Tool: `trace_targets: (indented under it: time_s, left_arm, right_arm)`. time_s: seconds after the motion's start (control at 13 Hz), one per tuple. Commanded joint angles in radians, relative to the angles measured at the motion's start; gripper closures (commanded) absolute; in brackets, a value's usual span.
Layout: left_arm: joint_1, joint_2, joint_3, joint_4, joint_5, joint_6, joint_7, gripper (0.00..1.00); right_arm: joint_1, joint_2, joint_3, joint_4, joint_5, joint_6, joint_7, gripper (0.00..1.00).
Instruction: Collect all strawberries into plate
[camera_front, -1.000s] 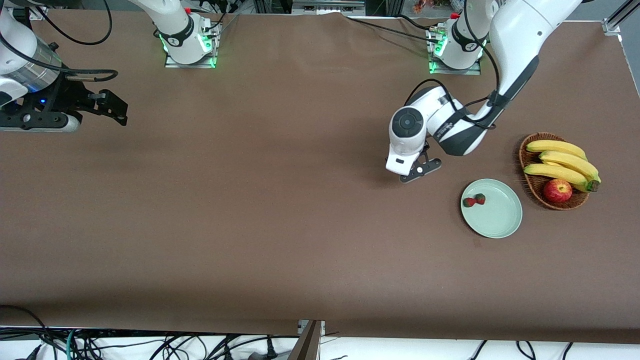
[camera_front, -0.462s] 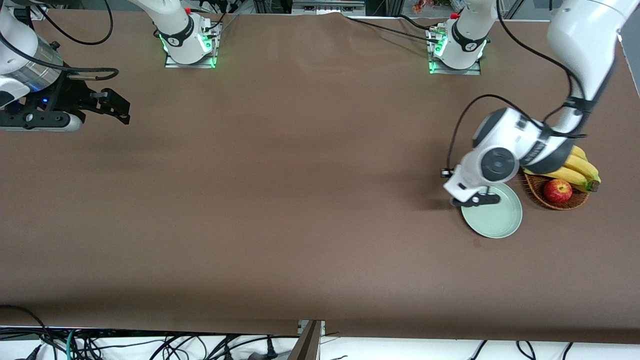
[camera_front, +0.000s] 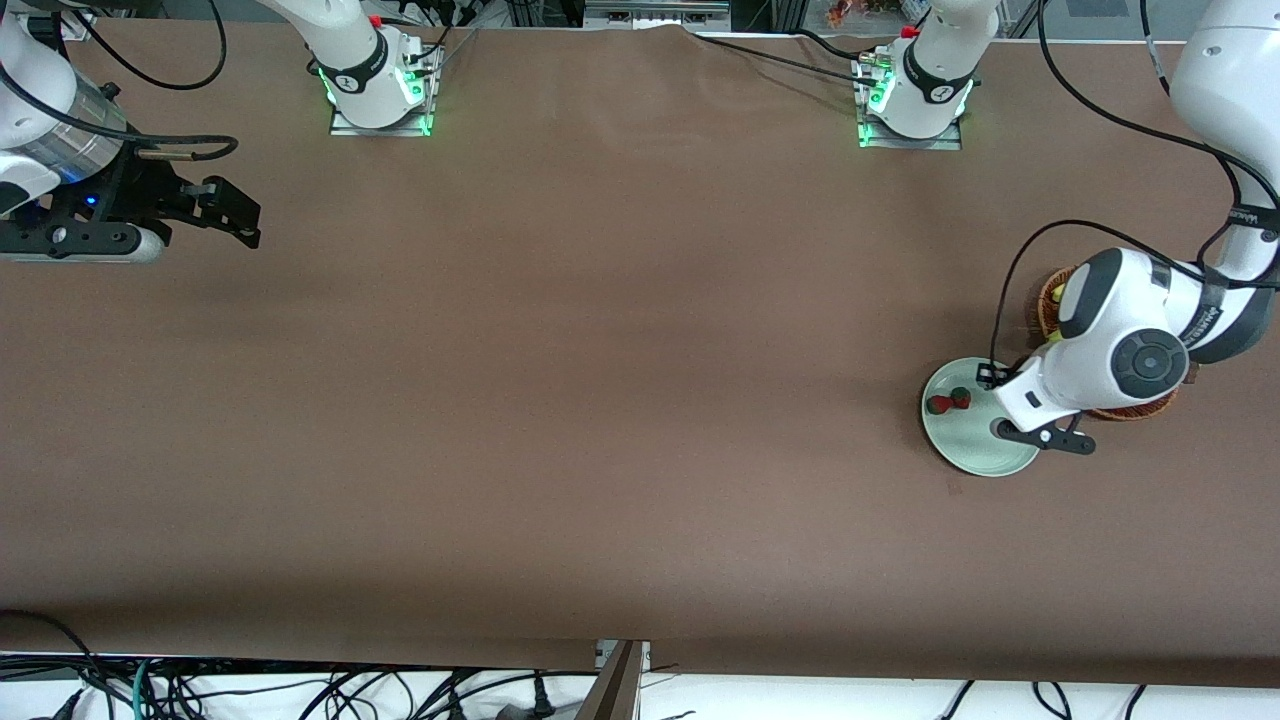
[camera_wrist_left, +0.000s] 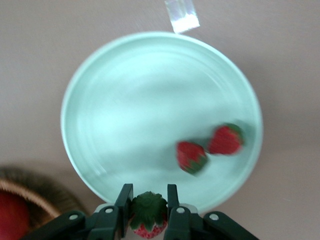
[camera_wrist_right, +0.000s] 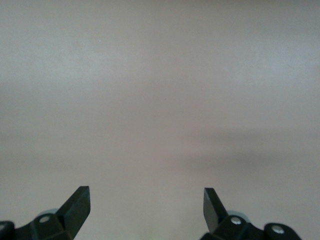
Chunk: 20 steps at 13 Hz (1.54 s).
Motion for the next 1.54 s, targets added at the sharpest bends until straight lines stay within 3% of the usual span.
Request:
trace_targets:
  time_s: [0.0,0.08,0.31,0.62,0.77,0.92,1.08,1.31,1.38,1.46]
  left_arm:
    - [-0.015,0.069,0.054,0.031,0.073,0.103,0.109,0.59]
    - [-0.015,0.077,0.059,0.031,0.078,0.117,0.111,0.01]
    - [-0.017,0.035,0.045,0.031,0.061,0.067,0.108,0.0]
    - [0.003,-0.116,-0.093,0.04,0.012,-0.111,0.099,0.0]
    - [-0.003,-0.188,-0.13,0.12,-0.051,-0.214,0.099,0.0]
    - [-0.004,-0.196,-0.186,0.286,-0.089,-0.376,0.1,0.0]
    - [-0.032,-0.196,-0.199,0.457,-0.127,-0.515,0.099,0.0]
    - [-0.099,-0.277,-0.167,0.494,-0.187,-0.57,0.097,0.0]
    - [-0.151,-0.333,-0.091,0.484,-0.242,-0.572,0.096,0.0]
    - [-0.237,-0.378,0.038,0.47,-0.325,-0.575,0.094,0.0]
  right_arm:
    - [-0.002,0.006,0.002,0.025,0.016,-0.013,0.022,0.0]
    - [-0.002,0.006,0.002,0.025,0.016,-0.013,0.024,0.0]
    - [-0.002,0.007,0.002,0.023,0.014,-0.021,0.024,0.0]
    - [-0.002,0.006,0.002,0.023,0.026,-0.025,0.01,0.0]
    - [-0.002,0.0,-0.001,0.025,0.026,-0.058,0.012,0.0]
    - [-0.003,-0.003,-0.004,0.025,0.025,-0.067,0.015,0.0]
    - [-0.002,-0.002,0.002,0.025,0.025,-0.067,0.019,0.0]
    - [-0.002,0.0,0.002,0.025,0.026,-0.065,0.004,0.0]
    - [0.0,0.0,0.002,0.025,0.028,-0.059,0.009,0.0]
    - [0.0,0.007,0.002,0.025,0.034,-0.041,0.013,0.0]
